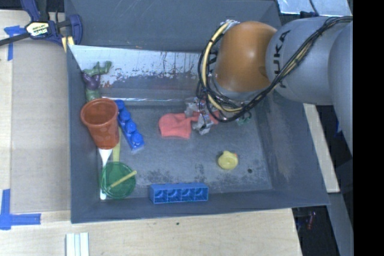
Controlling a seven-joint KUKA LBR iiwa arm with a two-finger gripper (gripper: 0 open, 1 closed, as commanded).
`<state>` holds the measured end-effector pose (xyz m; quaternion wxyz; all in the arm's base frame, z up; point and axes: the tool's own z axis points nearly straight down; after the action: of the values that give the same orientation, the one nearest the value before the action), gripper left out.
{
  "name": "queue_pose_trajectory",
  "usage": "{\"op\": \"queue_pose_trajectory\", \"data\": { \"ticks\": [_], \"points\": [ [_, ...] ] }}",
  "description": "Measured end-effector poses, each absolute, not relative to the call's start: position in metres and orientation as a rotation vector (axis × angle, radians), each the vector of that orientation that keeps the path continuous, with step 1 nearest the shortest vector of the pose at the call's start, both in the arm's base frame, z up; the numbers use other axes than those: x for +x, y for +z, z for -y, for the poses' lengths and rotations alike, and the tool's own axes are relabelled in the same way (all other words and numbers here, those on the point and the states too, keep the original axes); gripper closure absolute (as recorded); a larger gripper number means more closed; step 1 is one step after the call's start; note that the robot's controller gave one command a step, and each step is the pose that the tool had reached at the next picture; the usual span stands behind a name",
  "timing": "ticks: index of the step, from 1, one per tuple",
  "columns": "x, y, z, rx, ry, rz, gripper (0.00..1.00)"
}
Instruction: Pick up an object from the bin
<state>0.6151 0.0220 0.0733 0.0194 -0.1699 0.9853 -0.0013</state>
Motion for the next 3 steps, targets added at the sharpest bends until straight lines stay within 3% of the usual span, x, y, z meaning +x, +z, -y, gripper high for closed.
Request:
{"op": "queue_pose_trajectory", "data": {
  "ticks": [1, 2, 3],
  "points": [
    [0.6198, 0.0716, 0.0467, -0.868, -0.016, -2.978, 0.00],
    [0.6207, 0.0728, 0.0452, -0.865, -0.014, -2.976, 1.00],
    [0.6207, 0.0728, 0.0452, -0.865, -0.014, -2.976, 1.00]
  ]
}}
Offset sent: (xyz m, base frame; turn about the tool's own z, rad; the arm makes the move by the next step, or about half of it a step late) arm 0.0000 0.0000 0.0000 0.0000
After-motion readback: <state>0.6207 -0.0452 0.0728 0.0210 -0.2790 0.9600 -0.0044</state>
